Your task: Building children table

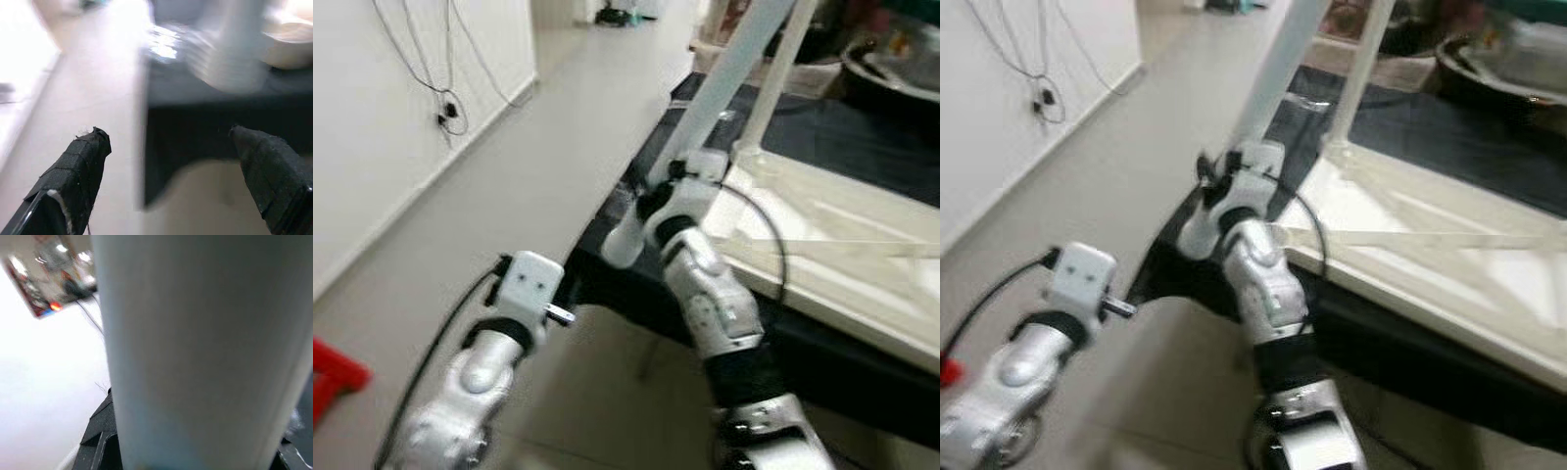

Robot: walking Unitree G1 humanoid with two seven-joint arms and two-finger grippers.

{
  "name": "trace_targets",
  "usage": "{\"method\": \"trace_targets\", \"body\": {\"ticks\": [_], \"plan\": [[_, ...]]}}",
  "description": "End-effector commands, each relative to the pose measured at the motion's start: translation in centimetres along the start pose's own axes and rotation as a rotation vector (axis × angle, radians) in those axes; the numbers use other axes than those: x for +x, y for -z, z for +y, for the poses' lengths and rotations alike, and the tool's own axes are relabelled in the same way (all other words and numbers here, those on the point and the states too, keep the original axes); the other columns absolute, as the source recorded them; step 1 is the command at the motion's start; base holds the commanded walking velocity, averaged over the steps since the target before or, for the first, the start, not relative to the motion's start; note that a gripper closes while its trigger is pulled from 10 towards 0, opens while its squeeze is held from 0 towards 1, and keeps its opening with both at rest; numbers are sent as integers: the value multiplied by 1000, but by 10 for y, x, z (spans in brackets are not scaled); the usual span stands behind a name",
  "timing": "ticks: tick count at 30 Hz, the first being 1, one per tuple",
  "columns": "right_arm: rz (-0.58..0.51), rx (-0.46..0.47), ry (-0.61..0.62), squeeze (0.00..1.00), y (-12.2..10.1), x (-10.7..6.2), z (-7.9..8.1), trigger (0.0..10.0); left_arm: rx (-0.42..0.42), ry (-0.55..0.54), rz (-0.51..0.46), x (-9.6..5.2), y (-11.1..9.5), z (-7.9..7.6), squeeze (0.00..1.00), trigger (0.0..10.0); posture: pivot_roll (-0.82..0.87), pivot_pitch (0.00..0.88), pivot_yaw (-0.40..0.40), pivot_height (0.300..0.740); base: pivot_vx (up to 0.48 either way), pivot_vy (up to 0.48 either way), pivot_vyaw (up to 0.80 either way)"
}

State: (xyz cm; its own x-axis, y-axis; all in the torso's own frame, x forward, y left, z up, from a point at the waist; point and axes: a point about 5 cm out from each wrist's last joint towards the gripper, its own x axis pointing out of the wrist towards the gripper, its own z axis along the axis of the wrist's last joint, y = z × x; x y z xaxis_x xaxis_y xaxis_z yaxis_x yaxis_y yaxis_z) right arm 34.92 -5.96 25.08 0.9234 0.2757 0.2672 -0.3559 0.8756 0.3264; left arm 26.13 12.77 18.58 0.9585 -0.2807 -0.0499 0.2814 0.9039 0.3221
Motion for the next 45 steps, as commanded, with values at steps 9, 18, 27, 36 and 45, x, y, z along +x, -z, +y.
{"method": "trace_targets", "body": {"ticks": [9, 18, 27, 36, 45], "plan": [[50, 55, -151, 0, 4, -20, 10, 10000, 49, 92, -1, 17, 12, -3, 0, 10000, 222, 67, -99, 740, 0, 0, 0], [123, 87, -213, 0, 11, -34, 16, 10000, 66, 150, -58, 30, 9, -13, 0, 10000, 220, 64, -98, 740, 0, 0, 0], [168, 106, -240, 0, 19, -42, 21, 10000, 30, 247, -107, 41, 3, -31, 0, 10000, 217, 68, -93, 740, 0, 0, 0], [181, 111, -236, 0, 20, -44, 21, 10000, 31, 271, -143, 53, -2, -40, 0, 10000, 216, 72, -90, 740, 0, 0, 0], [172, 106, -228, 0, 17, -43, 19, 10000, 26, 312, -46, 51, 13, -46, 0, 10000, 219, 74, -89, 740, 0, 0, 0]]}}
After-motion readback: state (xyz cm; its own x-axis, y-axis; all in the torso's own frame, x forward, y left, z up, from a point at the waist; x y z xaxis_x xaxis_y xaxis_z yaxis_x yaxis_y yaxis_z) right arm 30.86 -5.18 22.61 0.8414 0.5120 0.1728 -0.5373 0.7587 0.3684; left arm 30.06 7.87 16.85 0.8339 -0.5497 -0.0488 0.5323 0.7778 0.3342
